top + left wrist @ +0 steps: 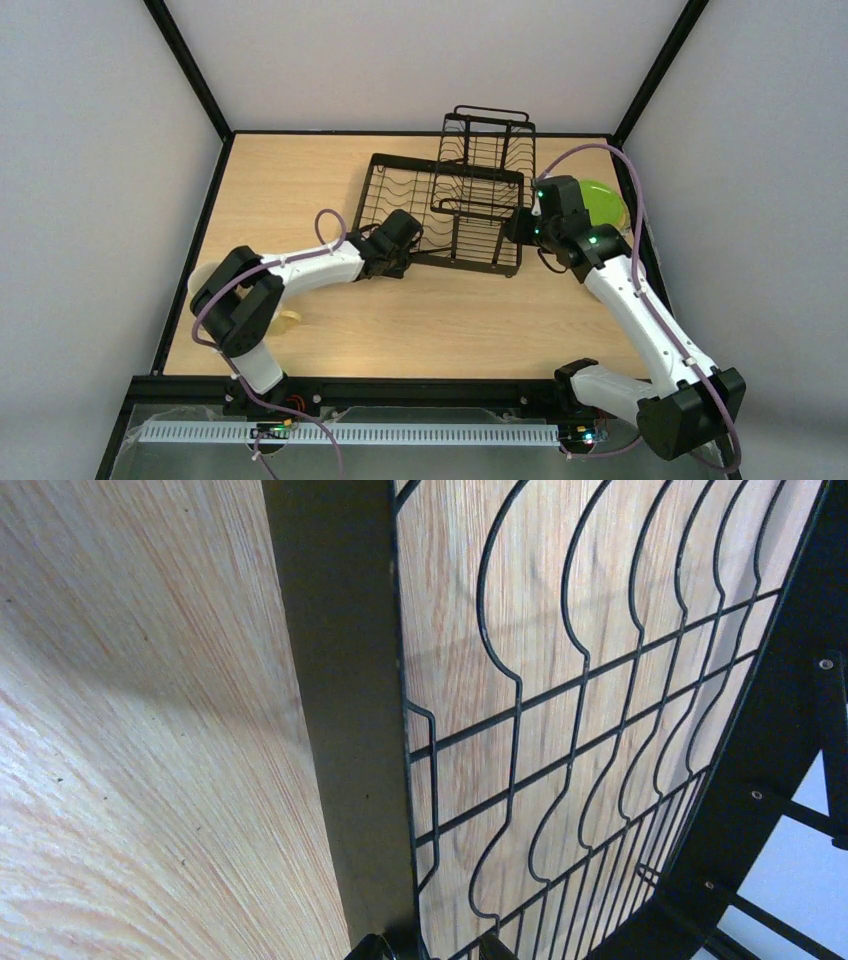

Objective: Load the mixed dishes into the dish rack
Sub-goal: Adjust the dish rack at the center of the board.

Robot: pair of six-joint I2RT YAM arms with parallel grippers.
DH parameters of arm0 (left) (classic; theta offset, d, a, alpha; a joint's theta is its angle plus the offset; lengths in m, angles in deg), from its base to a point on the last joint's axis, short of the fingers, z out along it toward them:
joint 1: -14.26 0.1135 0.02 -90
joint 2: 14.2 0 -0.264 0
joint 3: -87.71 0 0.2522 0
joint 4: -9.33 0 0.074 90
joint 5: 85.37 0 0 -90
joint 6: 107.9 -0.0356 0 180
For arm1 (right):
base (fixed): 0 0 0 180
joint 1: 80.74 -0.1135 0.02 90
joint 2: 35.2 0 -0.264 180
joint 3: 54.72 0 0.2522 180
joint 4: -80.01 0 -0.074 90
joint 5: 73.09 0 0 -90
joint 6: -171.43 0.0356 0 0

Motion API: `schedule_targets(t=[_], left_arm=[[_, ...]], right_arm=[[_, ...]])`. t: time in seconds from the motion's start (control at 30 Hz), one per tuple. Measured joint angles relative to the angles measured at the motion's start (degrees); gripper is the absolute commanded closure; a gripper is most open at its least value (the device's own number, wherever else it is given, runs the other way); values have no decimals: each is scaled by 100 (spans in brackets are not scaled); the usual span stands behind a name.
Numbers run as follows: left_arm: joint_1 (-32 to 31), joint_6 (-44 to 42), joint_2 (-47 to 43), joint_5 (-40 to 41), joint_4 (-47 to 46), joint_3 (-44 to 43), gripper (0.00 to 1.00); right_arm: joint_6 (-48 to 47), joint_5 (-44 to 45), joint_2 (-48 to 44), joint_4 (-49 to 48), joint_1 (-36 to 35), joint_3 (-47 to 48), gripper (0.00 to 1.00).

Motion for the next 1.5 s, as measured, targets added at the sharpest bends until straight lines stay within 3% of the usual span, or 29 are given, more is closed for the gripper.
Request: schedule_targets(t=[0.13,0.37,0.8,1.0,1.23,1.5], left_arm=[[2,0,-133,-42,7,17,57],[15,-79,-341,-166,-195,251,58],[302,-693,-345,-181,87,317,35],[540,-1029,-450,-122,385,179,33],[866,-1390,-442,-258,590,76,34],[1130,-1749,13,-592,710,7,49]], right_arm=[[-59,133,153,-11,-4,146,0],[-175,310,417,-4,-37,289,0],[-358,527,581,-4,-37,415,0],[-404,566,581,-9,-37,415,0],[-404,566,581,-11,-37,415,0],[-483,595,581,-9,-37,420,0]])
